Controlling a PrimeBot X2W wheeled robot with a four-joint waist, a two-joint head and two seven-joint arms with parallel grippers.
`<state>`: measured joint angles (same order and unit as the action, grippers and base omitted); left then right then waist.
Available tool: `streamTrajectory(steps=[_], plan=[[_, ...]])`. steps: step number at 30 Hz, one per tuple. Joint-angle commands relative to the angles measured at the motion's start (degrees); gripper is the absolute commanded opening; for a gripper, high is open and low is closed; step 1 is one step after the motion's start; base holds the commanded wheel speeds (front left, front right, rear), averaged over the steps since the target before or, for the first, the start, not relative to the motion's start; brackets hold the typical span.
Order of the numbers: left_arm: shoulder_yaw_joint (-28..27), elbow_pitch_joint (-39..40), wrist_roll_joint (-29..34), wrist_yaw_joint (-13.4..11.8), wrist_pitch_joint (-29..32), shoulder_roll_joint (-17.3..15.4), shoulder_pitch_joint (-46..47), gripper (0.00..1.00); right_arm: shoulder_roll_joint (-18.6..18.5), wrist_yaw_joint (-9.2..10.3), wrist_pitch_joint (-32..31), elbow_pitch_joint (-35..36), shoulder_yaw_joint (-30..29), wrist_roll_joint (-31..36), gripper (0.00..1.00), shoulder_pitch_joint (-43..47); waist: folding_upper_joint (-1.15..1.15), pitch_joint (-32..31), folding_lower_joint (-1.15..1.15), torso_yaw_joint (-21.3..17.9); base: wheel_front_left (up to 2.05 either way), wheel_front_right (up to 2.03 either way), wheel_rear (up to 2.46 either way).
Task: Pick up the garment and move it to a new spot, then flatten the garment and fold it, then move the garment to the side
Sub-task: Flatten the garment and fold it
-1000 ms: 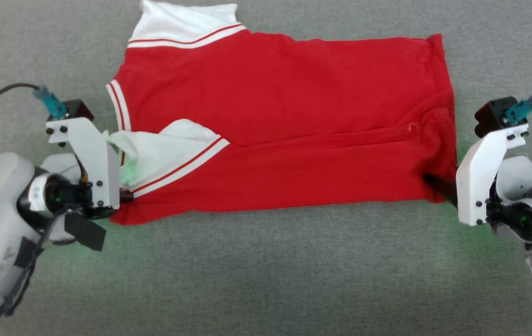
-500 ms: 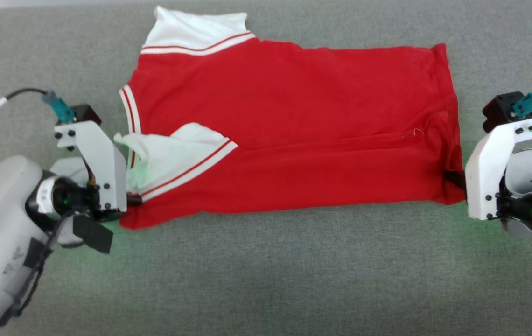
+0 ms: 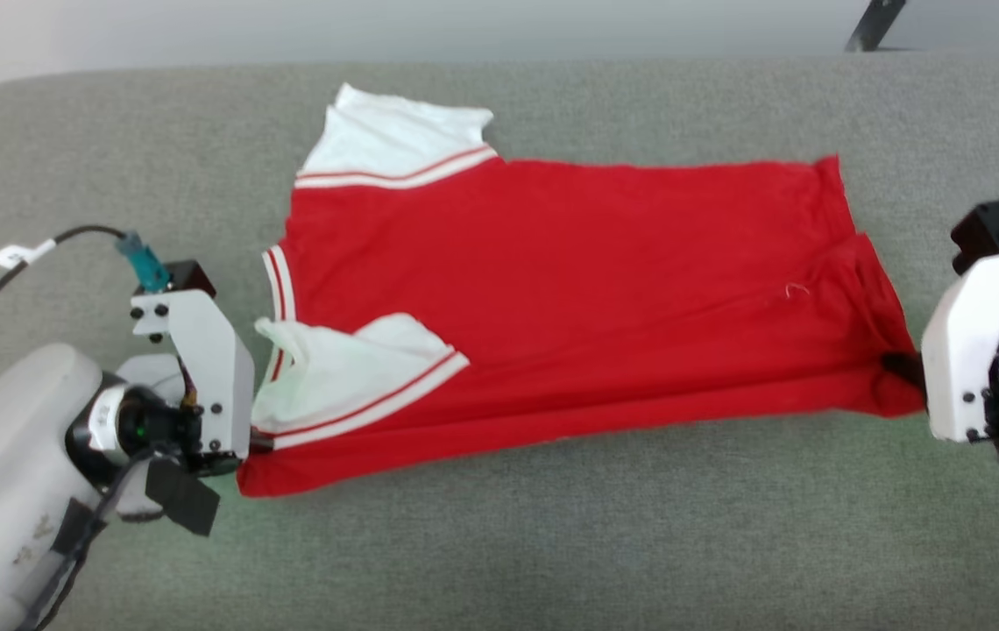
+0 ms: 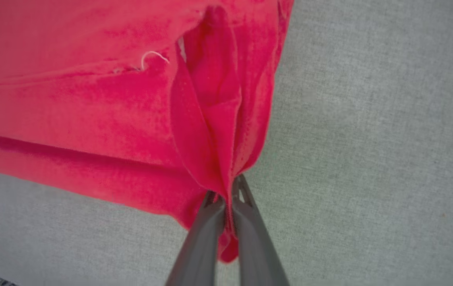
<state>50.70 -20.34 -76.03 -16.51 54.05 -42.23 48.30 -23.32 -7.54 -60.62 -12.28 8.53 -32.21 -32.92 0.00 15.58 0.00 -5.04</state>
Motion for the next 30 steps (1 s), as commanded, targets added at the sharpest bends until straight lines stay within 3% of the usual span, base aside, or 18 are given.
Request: streamTrajectory(steps=[1, 10, 18, 26, 27, 28, 29, 30], plan=[[0.2, 0.5, 0.3, -0.7, 0.2, -1.1, -1.3, 0.0, -1.1, 0.11, -1.0, 1.2, -1.1, -0.1, 0.0, 1.9, 0.0, -0.8, 0.0, 0.5, 0.0, 0.0, 0.0], [0.5, 3.4, -0.8, -1.9, -1.0, -0.6, -5.3, 0.0, 1.5, 0.11, -2.9, 3.5, -4.1, 1.2, 0.0, 8.7, 0.0, 0.4, 0.0, 0.6, 0.0, 0.0, 0.0], [2.2, -0.5, -0.2, -0.8, -2.6, 2.6, -7.1, 0.0, 4.9, 0.11, -2.6, -0.4, -2.1, 2.1, 0.0, 8.9, 0.0, 2.2, 0.0, 0.0, 0.0, 0.0, 0.0], [2.7, -4.1, 0.7, 0.6, -2.9, 4.2, -5.7, 0.0, 5.0, 0.11, -1.8, -3.6, -0.7, 2.5, 0.0, 6.9, 0.0, 2.2, 0.0, -0.2, 0.0, 0.0, 0.0], [2.7, -4.4, 0.6, 0.7, -2.7, 4.3, -5.4, 0.06, 4.8, 0.11, -1.9, -4.0, -0.5, 2.5, 0.0, 6.7, 0.0, 2.0, 0.0, -0.1, 0.0, 0.0, 0.0], [2.7, -4.7, 0.7, 0.7, -2.4, 4.3, -5.0, 0.24, 4.6, 0.11, -2.0, -4.5, -0.5, 2.6, 0.0, 6.5, 0.0, 1.6, 0.0, 0.0, 0.0, 0.0, 0.0], [2.9, -4.9, 1.0, 0.4, -1.8, 4.1, -4.6, 0.35, 4.5, 0.11, -2.1, -4.8, -0.4, 2.5, 0.0, 6.3, 0.0, 1.2, 0.0, 0.1, 0.0, 0.0, 0.0], [3.2, -5.0, 1.2, 0.2, -1.1, 3.8, -4.2, 0.58, 4.3, 0.11, -2.0, -5.0, -0.4, 2.4, 0.0, 6.2, 0.0, 0.8, 0.0, 0.2, 0.0, 0.0, 0.0]])
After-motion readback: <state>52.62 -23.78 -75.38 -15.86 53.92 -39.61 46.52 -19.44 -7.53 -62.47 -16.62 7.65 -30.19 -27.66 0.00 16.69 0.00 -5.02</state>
